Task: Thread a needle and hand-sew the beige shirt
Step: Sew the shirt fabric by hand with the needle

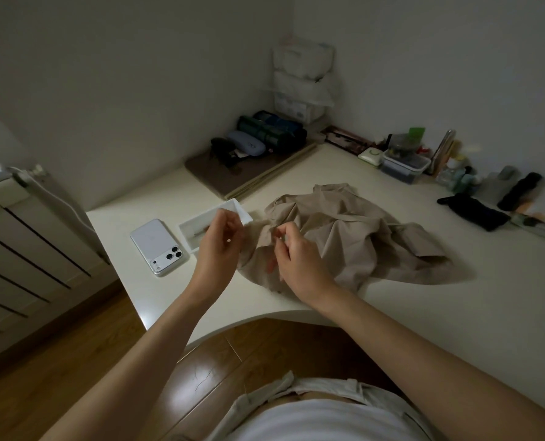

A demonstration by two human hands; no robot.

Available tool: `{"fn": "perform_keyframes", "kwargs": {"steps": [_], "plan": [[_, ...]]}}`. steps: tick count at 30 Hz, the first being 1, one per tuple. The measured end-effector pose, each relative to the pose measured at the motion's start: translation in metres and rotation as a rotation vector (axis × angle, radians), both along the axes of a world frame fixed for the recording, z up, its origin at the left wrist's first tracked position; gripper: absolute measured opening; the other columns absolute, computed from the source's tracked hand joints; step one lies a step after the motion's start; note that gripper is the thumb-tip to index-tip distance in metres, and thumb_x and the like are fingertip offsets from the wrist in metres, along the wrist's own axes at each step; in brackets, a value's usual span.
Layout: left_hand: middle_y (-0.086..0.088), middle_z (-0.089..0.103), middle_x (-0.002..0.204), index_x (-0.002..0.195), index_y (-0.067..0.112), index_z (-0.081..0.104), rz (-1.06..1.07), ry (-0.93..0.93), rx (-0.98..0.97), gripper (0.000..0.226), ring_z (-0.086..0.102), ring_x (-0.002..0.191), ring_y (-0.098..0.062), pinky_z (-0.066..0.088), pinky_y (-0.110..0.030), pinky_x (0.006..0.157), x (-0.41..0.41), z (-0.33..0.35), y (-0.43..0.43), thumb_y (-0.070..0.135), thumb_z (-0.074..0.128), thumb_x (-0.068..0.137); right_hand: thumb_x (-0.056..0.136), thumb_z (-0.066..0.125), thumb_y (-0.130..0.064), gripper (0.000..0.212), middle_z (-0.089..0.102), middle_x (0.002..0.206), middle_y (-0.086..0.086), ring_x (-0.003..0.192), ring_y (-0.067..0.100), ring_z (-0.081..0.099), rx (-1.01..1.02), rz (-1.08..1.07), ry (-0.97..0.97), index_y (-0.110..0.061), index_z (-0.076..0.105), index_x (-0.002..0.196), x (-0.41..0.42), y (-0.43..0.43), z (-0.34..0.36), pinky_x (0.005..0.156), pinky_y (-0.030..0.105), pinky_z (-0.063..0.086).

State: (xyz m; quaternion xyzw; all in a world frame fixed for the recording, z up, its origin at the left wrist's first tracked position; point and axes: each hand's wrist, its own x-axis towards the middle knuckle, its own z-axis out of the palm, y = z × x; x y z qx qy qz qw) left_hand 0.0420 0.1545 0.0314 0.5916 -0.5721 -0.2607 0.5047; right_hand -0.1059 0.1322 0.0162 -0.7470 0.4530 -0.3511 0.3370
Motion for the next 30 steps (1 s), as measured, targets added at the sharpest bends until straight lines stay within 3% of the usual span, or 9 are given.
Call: {"fn": "perform_keyframes", "kwargs": {"steps": [4,10,13,15,17,20,22,25,30], "plan": [[0.001,0.058,0.080,0.082,0.009,0.050,-0.050,-0.138,-0.073,0.019,0.056,0.073,-0.014,0.048,-0.019,0.064,-0.002,0.000,0.006,-0.007,0.058,0.087,0.101,0.040,-0.018,0.013,0.057,0.071,-0.004,0.054,0.001,0.055,0.002,-0.012,-0.015,-0.012,0.049,0.108,0.001,-0.002,0.002,0.051,0.013,0.046],[0.003,0.061,0.080,0.085,0.018,0.049,-0.027,-0.197,-0.044,0.029,0.060,0.062,-0.015,0.053,-0.033,0.055,-0.008,0.001,0.007,-0.007,0.064,0.084,0.101,0.041,-0.020,0.018,0.055,0.068,-0.005,0.055,0.004,0.053,0.030,-0.041,-0.035,-0.010,0.050,0.114,0.002,-0.004,0.003,0.051,0.019,0.047],[0.003,0.056,0.067,0.081,0.021,0.046,0.001,-0.229,-0.028,0.032,0.053,0.053,-0.009,0.046,-0.024,0.049,-0.010,0.002,0.006,-0.003,0.066,0.083,0.100,0.042,-0.023,0.020,0.056,0.069,-0.003,0.056,0.008,0.054,0.020,-0.059,-0.052,-0.010,0.050,0.112,0.006,-0.005,0.003,0.051,0.021,0.044],[0.011,0.054,0.069,0.083,0.019,0.046,0.002,-0.309,-0.021,0.030,0.053,0.059,-0.004,0.046,-0.021,0.053,-0.011,0.001,0.005,0.001,0.069,0.082,0.100,0.042,-0.021,0.018,0.060,0.074,0.001,0.060,0.012,0.058,0.027,-0.056,-0.070,-0.010,0.050,0.112,0.007,-0.005,0.003,0.054,0.023,0.048],[0.014,0.055,0.077,0.085,0.019,0.046,-0.022,-0.374,-0.023,0.030,0.057,0.071,-0.007,0.053,-0.032,0.063,-0.012,0.001,0.005,0.002,0.070,0.081,0.100,0.043,-0.017,0.015,0.060,0.075,0.000,0.062,0.012,0.059,0.031,-0.045,-0.076,-0.011,0.050,0.110,0.007,-0.005,0.002,0.055,0.024,0.050],[0.013,0.056,0.087,0.092,0.017,0.044,-0.071,-0.326,-0.015,0.029,0.062,0.088,-0.015,0.055,-0.033,0.075,-0.013,0.000,0.008,-0.001,0.065,0.083,0.099,0.044,-0.019,0.016,0.060,0.075,-0.002,0.063,0.009,0.060,0.042,-0.032,-0.090,-0.011,0.050,0.111,0.007,-0.006,0.002,0.056,0.021,0.050],[0.010,0.058,0.094,0.101,0.017,0.042,-0.103,-0.203,0.042,0.024,0.061,0.094,-0.010,0.055,-0.035,0.080,-0.015,0.001,0.012,0.016,0.061,0.086,0.099,0.044,-0.022,0.019,0.060,0.078,-0.003,0.065,0.006,0.060,0.047,-0.023,-0.101,-0.010,0.050,0.113,0.007,-0.006,0.003,0.057,0.018,0.050],[0.006,0.059,0.110,0.117,0.022,0.039,-0.114,-0.181,0.130,0.055,0.058,0.104,-0.011,0.054,-0.036,0.084,-0.015,0.000,0.013,0.058,0.049,0.077,0.100,0.043,-0.020,0.019,0.062,0.084,-0.003,0.073,0.006,0.064,0.070,0.006,-0.131,-0.010,0.049,0.115,0.005,-0.006,0.005,0.062,0.018,0.054],[0.008,0.063,0.095,0.102,0.026,0.054,-0.118,-0.252,0.143,0.047,0.060,0.093,-0.013,0.053,-0.047,0.080,-0.012,-0.001,0.008,0.064,0.042,0.076,0.099,0.044,-0.017,0.015,0.061,0.080,-0.007,0.072,0.004,0.064,0.053,0.000,-0.129,-0.010,0.050,0.111,0.002,-0.008,0.004,0.064,0.017,0.054]]}}
